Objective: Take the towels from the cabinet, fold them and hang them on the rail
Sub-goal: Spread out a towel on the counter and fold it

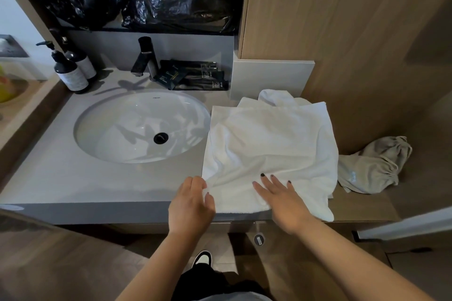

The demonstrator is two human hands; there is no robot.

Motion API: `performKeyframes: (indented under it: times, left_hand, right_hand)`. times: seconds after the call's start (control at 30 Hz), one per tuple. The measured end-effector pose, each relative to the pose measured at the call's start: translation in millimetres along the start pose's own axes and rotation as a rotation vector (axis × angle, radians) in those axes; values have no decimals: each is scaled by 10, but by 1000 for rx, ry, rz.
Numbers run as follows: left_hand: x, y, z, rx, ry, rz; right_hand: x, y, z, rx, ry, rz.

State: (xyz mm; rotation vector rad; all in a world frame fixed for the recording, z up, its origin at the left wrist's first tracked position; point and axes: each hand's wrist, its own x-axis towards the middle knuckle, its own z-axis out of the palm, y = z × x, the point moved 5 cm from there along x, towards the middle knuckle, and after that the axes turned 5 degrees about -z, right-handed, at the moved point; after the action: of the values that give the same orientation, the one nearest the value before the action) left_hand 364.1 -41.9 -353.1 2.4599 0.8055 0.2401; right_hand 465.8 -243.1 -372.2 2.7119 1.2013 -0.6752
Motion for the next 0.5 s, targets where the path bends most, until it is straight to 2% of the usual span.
performKeyframes:
  times: [0.07, 0.1, 0.2, 0.23, 0.27, 0.33, 0.43, 0.5]
  left_hand:
    - [-28, -148, 3, -98, -39, -91]
    - [-46, -233, 18, -216, -75, -190]
    - [-85, -472, 142, -855, -289, -695]
    - [-123, -488, 191, -1022, -396, -823]
    - [-152, -484, 214, -1081, -485, -882]
    - [-168, -485, 227, -974, -544, -891]
    - [-127, -499, 222, -717, -402, -798]
    - [-136, -462, 263, -572, -399, -711]
  right_hand:
    - [-3, 0, 1, -3, -8, -3]
    - [-2, -2, 4, -3, -10, -3]
    - [-3, -3, -4, -5, -8, -1]
    - [0, 0, -3, -4, -10, -2]
    - [1, 3, 0, -2, -13, -2]
    - [9, 8, 7, -3, -17, -1]
    - [15, 2, 15, -17, -30, 1]
    - [14, -2, 15, -18, -32, 7]
